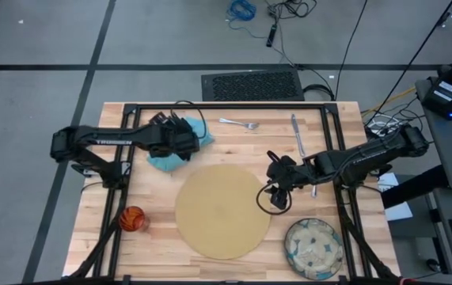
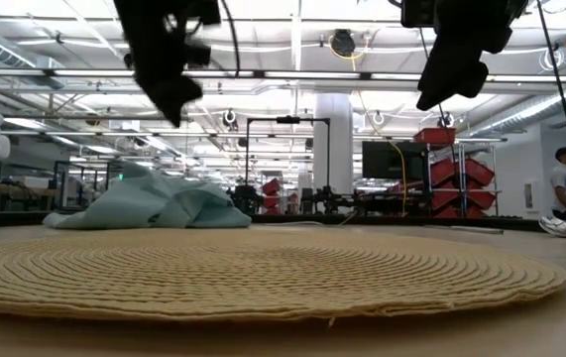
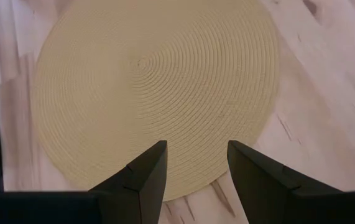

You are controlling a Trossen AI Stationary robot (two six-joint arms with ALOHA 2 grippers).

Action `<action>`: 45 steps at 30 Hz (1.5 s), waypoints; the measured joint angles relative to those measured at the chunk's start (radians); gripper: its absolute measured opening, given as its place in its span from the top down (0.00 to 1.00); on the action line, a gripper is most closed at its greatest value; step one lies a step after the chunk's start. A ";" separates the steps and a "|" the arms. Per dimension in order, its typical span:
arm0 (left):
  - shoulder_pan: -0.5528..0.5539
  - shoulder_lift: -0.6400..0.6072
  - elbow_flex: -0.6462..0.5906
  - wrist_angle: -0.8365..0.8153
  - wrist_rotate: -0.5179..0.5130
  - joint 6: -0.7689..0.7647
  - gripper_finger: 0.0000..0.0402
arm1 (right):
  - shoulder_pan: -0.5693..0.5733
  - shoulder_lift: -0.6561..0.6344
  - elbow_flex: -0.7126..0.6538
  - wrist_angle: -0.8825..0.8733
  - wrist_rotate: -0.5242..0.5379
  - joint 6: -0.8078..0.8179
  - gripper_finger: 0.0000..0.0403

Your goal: Set table place

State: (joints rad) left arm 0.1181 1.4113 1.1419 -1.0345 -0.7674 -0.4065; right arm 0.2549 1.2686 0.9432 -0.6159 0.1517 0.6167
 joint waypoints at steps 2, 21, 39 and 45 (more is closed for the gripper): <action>-0.049 -0.009 0.033 0.041 0.054 0.003 0.64 | 0.010 0.000 0.000 -0.018 -0.001 0.014 0.60; -0.366 0.383 0.063 1.012 0.858 0.019 0.64 | 0.445 -0.001 0.000 -0.591 -0.149 0.756 0.60; -0.459 0.460 0.063 1.315 0.868 -0.057 0.64 | 0.823 -0.037 -0.251 -0.375 -0.169 0.995 0.61; -0.473 0.460 0.063 1.326 0.828 -0.086 0.64 | 0.873 -0.238 -0.350 -0.370 -0.078 1.049 0.64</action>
State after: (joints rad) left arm -0.3549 1.8713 1.2045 0.2918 0.0611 -0.4927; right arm 1.1277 1.0309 0.5927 -0.9855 0.0735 1.6653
